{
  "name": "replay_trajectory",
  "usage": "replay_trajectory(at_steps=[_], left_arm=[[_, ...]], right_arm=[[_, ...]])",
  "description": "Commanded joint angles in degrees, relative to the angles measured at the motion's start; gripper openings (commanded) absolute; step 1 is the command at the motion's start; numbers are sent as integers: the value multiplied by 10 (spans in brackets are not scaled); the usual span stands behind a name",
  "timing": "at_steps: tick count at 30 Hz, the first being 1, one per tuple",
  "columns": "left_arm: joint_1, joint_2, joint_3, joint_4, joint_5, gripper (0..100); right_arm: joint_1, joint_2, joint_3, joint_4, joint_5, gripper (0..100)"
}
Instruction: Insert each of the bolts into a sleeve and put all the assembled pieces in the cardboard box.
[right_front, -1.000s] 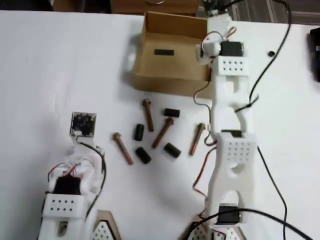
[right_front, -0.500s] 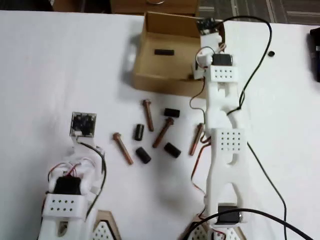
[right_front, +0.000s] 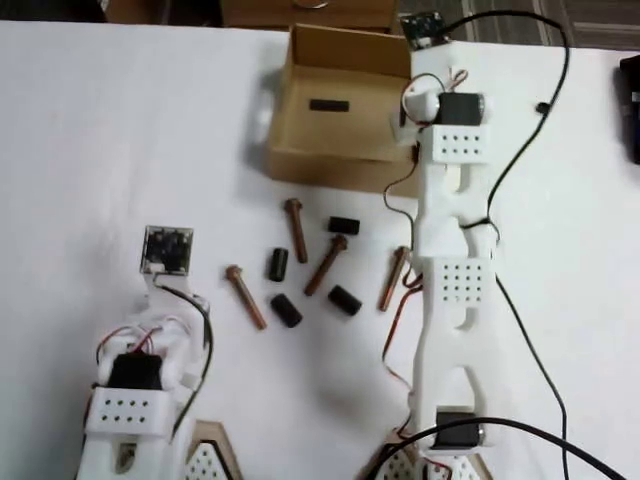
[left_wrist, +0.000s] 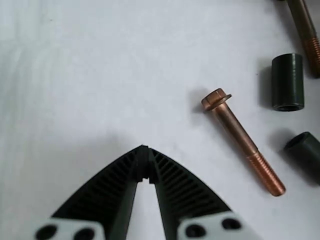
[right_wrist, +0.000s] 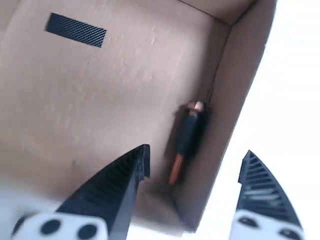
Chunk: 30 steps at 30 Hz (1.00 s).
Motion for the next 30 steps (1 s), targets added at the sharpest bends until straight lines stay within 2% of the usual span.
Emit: replay_trajectory(at_steps=[1,5,8,14,19,30], left_arm=[[0,-7,-2,-10,-1,20],[0,-7,-2,-10,-1,20],[-2,-7,-2,-11,0,20],[-4,-7,-2,-11,0,20],[-4,-7,-2,-11,0,20],[-4,-7,-2,-11,0,20]], right_arm=[[3,-66,-19,65,2,276],[-1,-168,14,65,2,276],[-23,-262,102,65,3,276],[-69,-478,519,64,10,276],[-130,-596,794,63,129,276],[-196,-633,983,63,229,276]])
